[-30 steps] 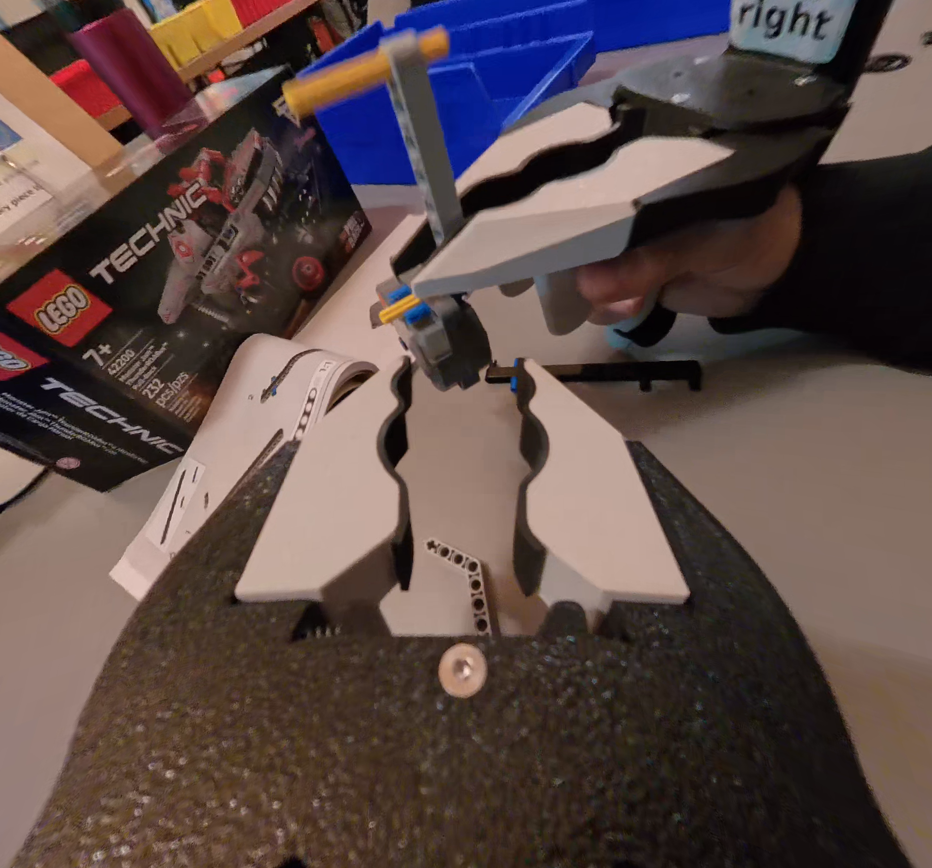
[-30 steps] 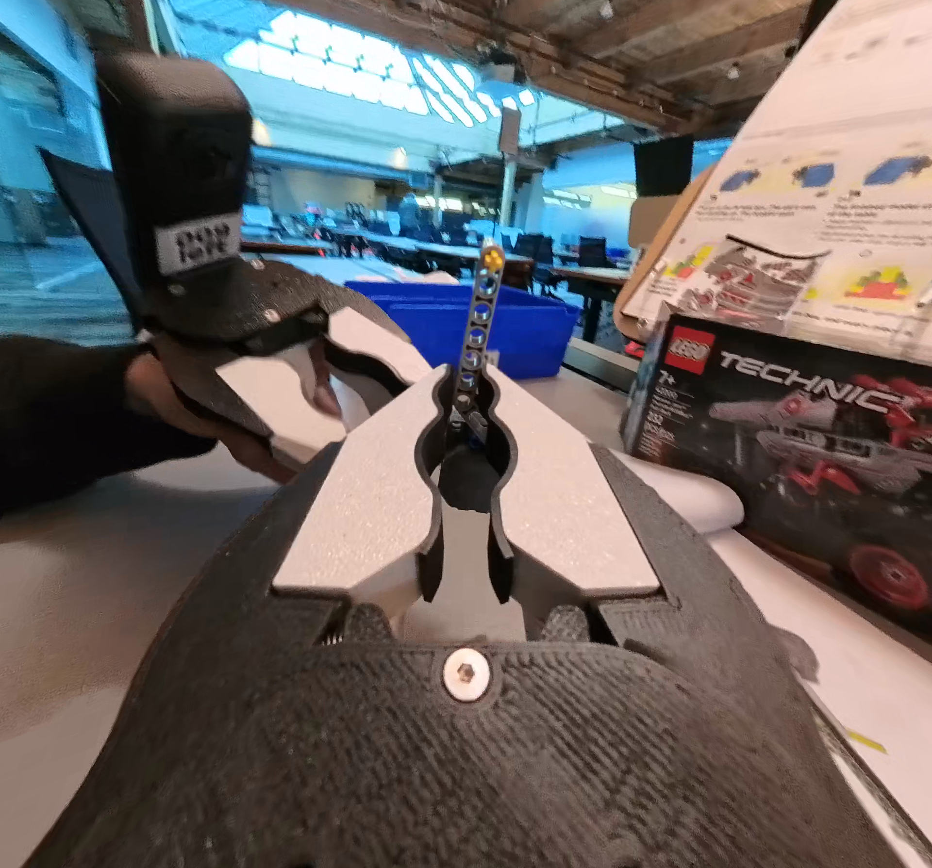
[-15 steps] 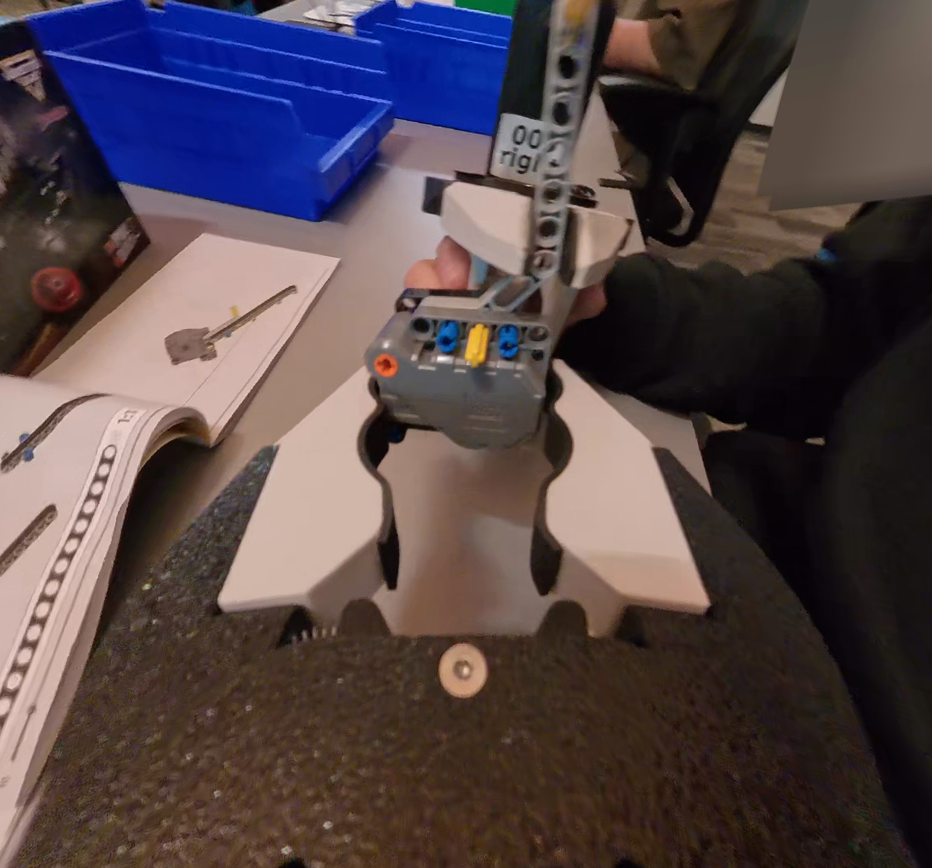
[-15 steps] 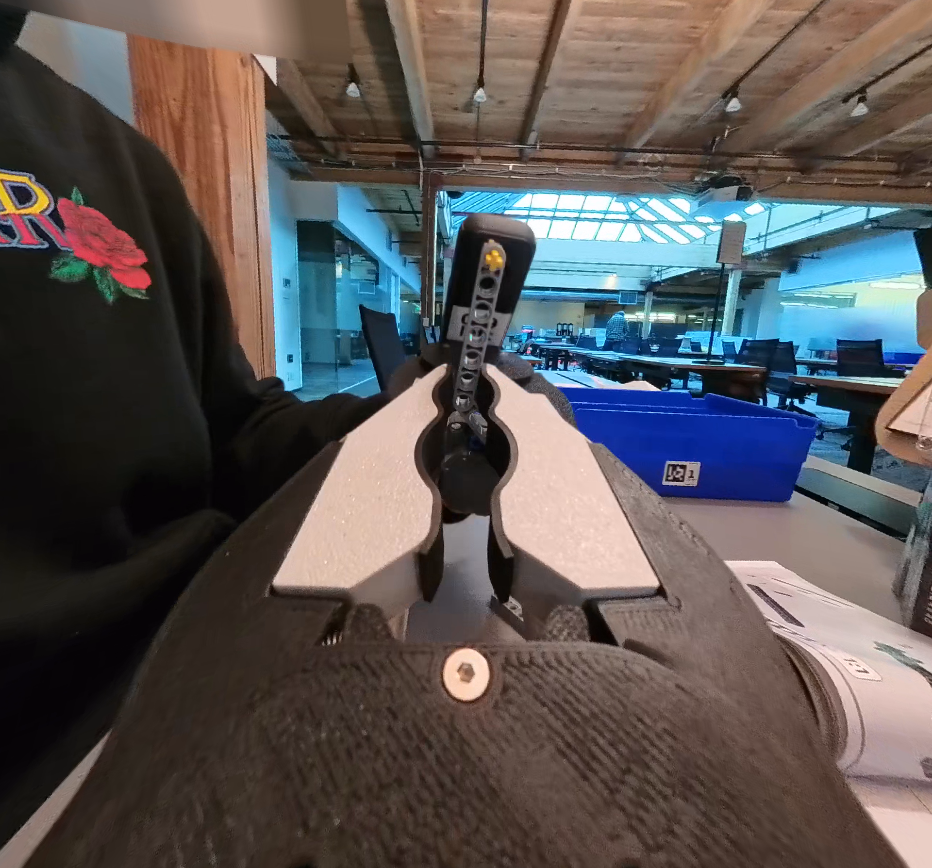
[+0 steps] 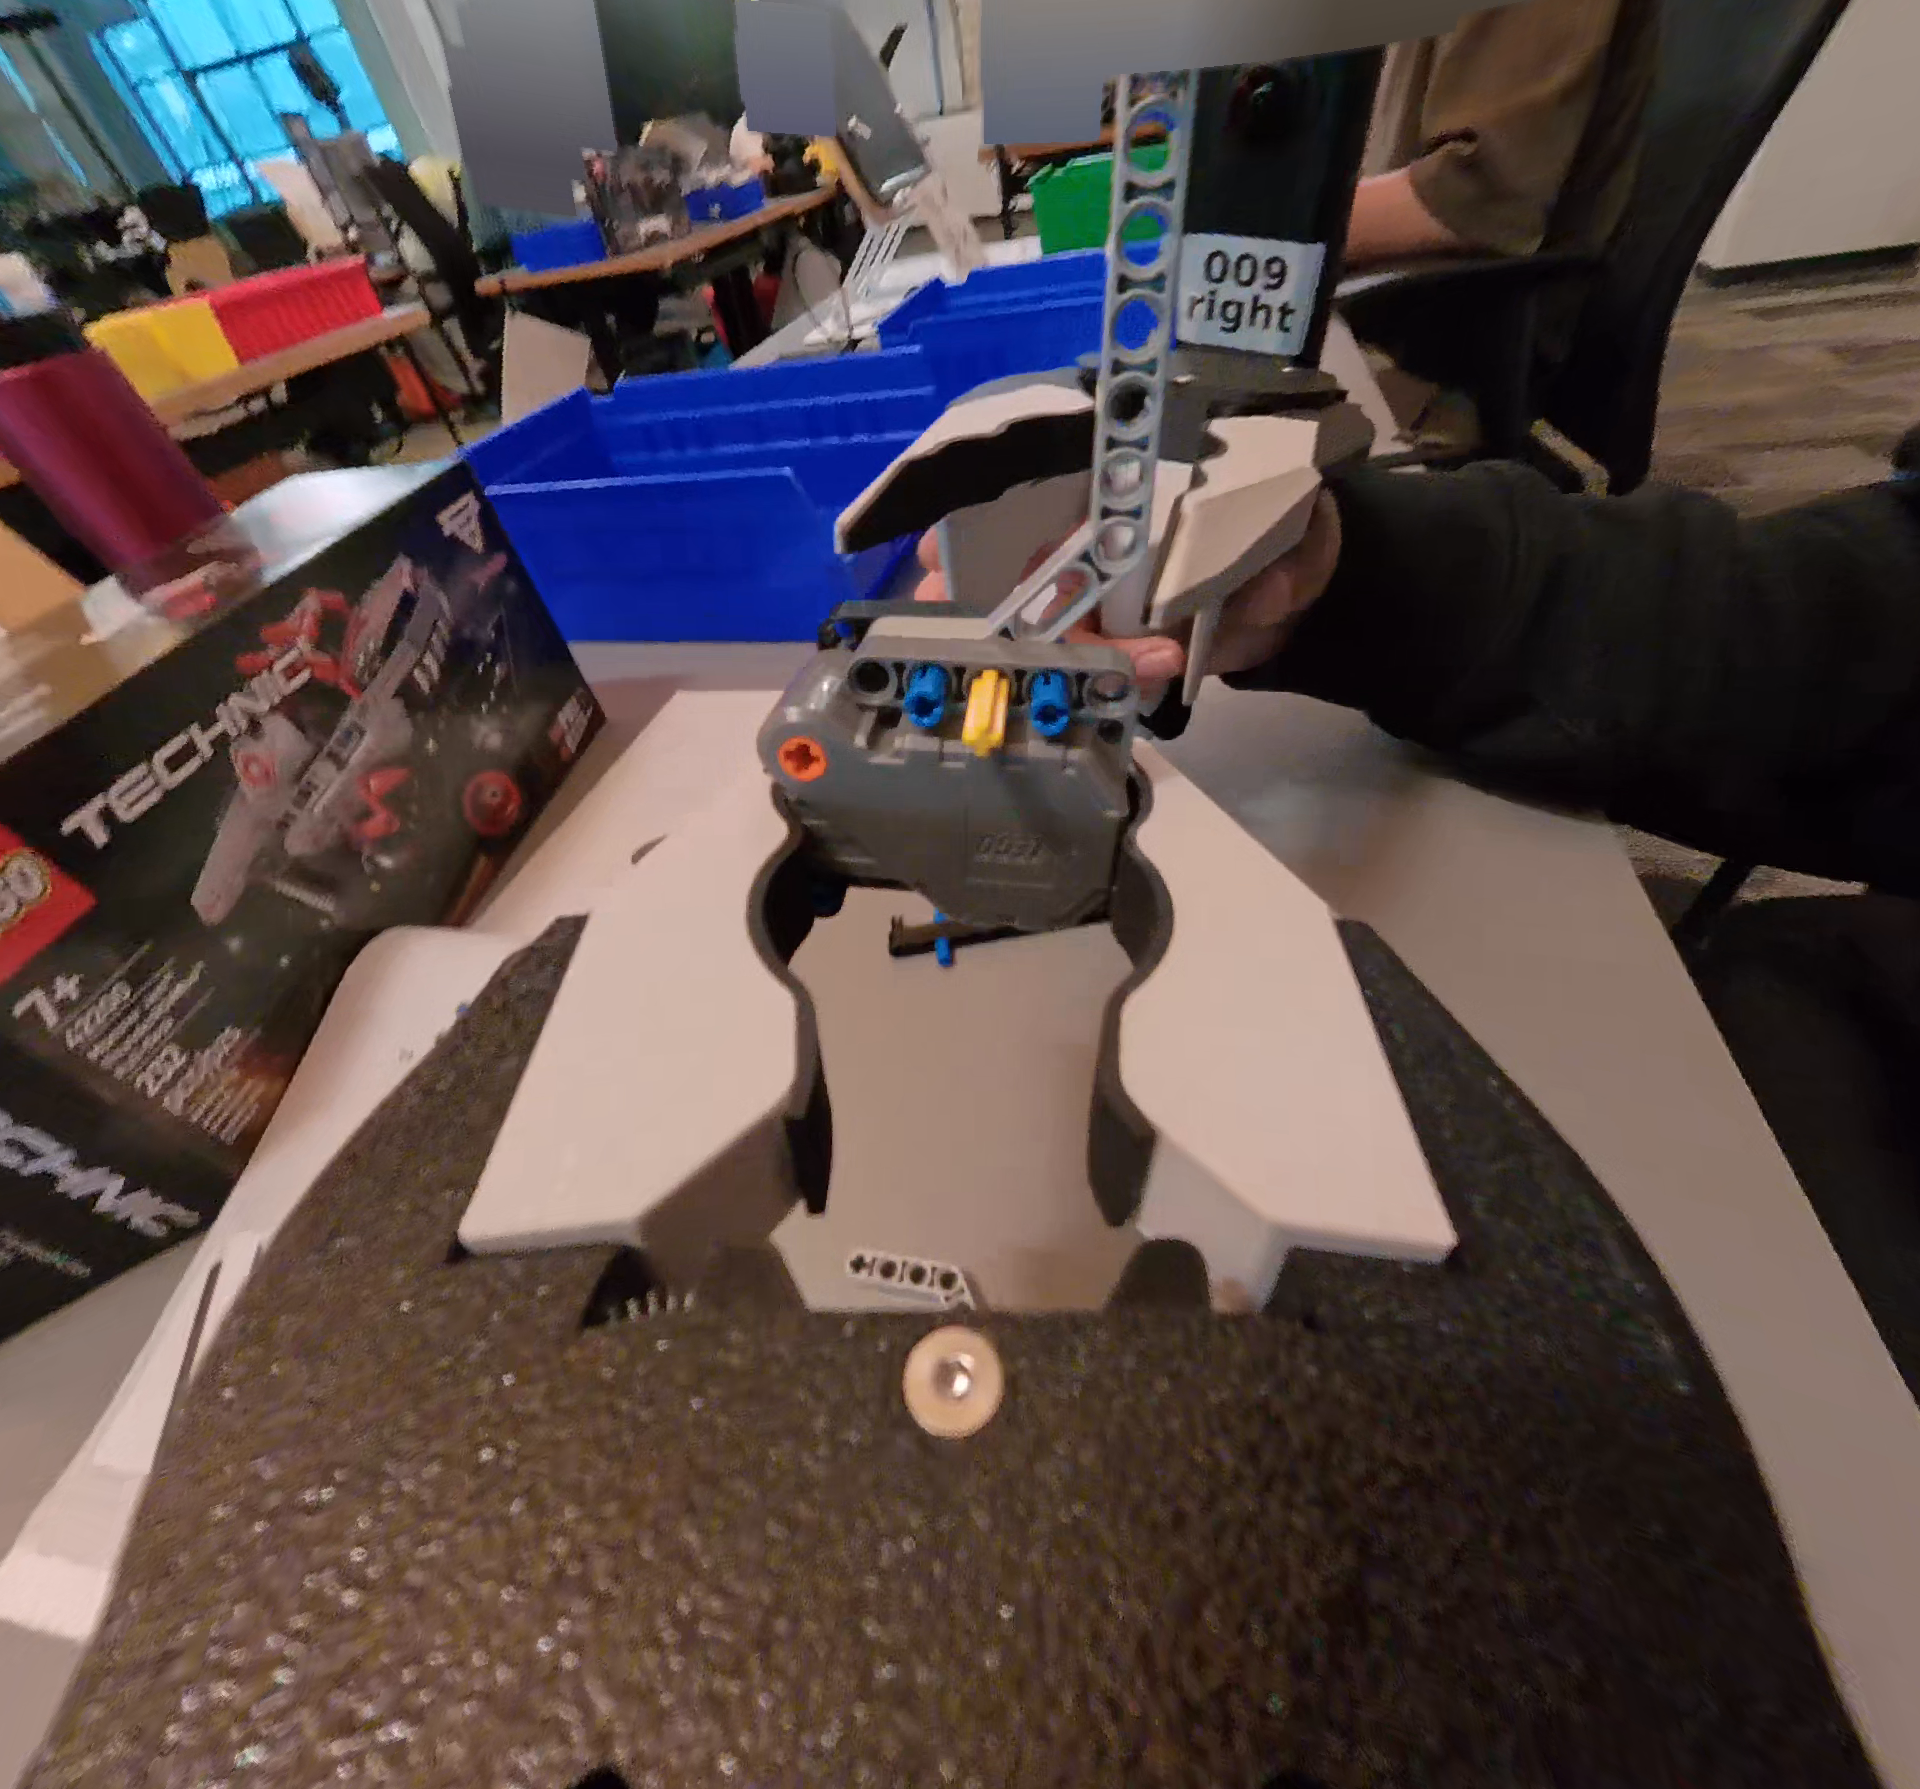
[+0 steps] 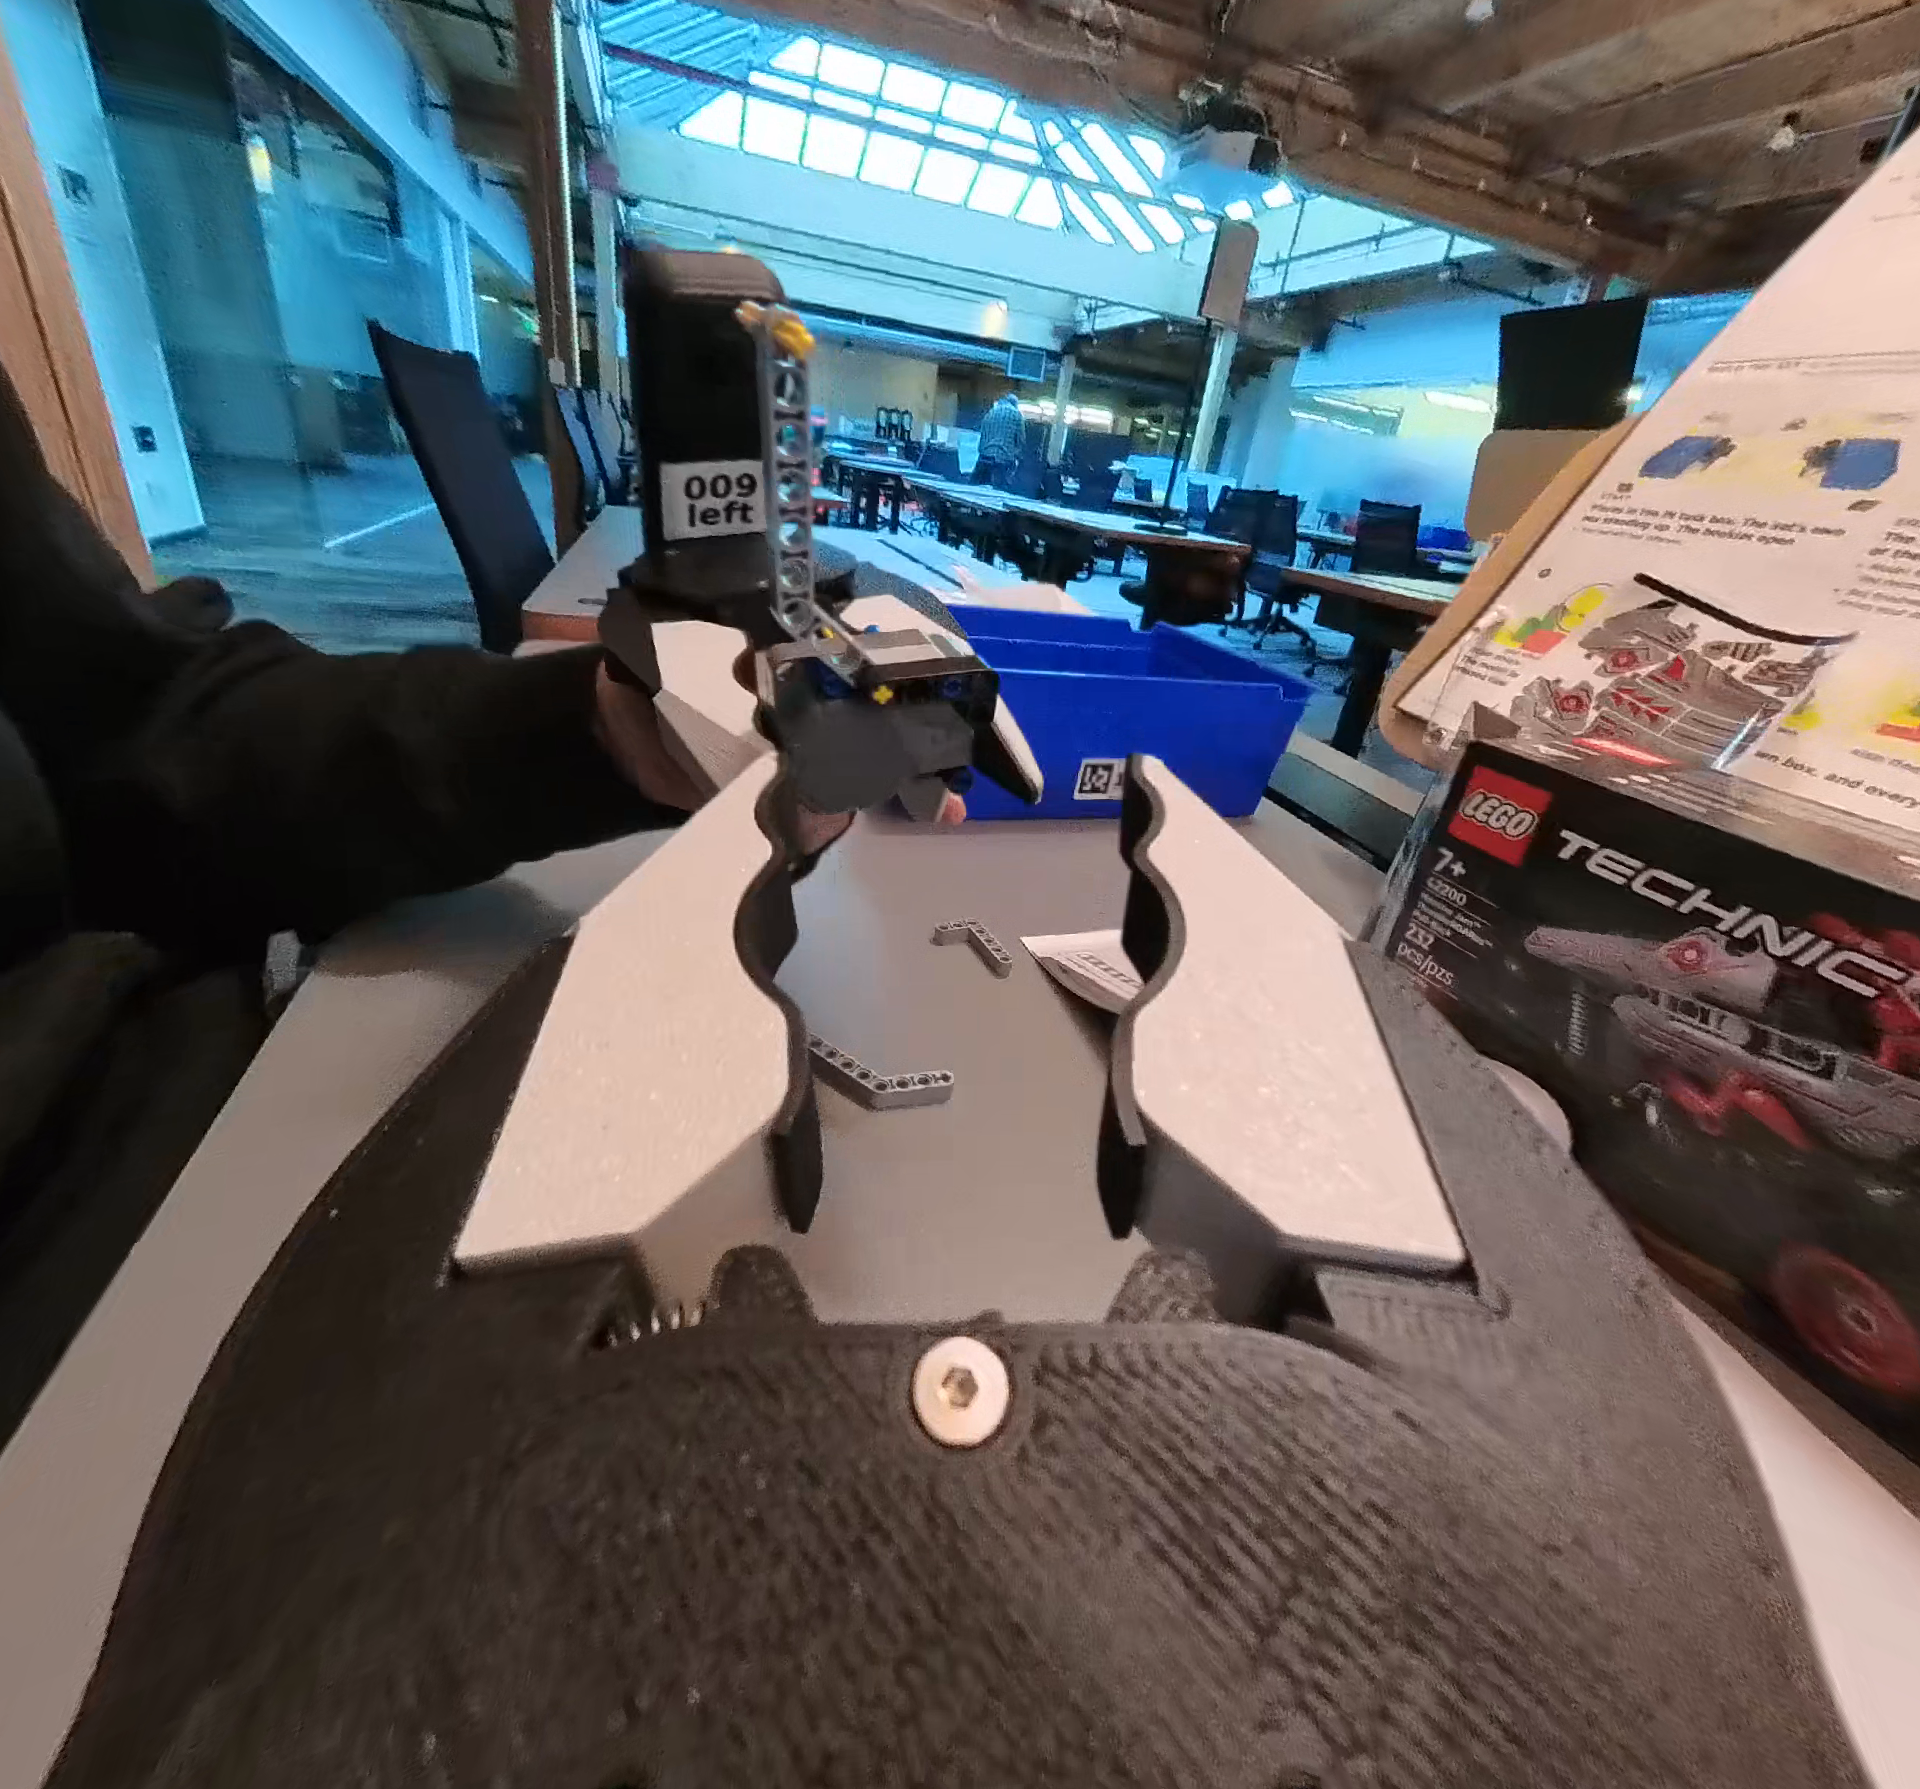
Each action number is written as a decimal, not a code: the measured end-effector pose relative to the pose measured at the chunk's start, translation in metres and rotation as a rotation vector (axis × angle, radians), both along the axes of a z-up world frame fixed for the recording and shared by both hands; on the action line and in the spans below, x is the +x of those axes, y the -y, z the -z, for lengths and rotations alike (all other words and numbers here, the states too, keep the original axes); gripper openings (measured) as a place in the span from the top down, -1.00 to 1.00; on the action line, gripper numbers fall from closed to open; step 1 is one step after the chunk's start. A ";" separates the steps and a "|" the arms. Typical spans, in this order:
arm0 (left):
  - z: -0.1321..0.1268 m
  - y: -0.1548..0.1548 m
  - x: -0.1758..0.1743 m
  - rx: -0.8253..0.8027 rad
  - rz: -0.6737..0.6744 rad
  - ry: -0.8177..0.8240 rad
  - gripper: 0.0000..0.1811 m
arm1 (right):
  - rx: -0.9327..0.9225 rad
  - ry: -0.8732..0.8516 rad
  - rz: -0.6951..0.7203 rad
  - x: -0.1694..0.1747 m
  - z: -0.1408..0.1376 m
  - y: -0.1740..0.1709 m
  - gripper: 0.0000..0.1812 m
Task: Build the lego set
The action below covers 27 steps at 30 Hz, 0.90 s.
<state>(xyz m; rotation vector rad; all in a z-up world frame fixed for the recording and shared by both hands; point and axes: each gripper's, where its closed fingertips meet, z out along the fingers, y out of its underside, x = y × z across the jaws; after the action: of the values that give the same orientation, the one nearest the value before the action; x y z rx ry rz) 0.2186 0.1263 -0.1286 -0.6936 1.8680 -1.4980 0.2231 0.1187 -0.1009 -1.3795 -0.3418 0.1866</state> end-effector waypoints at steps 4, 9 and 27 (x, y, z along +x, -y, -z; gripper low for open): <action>-0.009 0.014 -0.004 -0.033 0.111 0.062 0.41 | -0.043 0.044 -0.003 -0.013 -0.005 -0.005 0.30; -0.015 0.028 -0.005 -0.025 0.220 0.124 0.40 | -0.051 0.109 -0.021 -0.022 -0.013 0.002 0.37; -0.021 0.038 -0.012 -0.046 0.384 0.283 0.40 | -0.056 0.317 0.043 -0.029 -0.013 0.003 0.55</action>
<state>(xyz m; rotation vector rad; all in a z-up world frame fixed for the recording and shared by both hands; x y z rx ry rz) 0.2070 0.0884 -0.1079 -0.1292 1.8167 -1.7758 0.1939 0.1155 -0.0880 -1.4717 -0.5732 -0.0600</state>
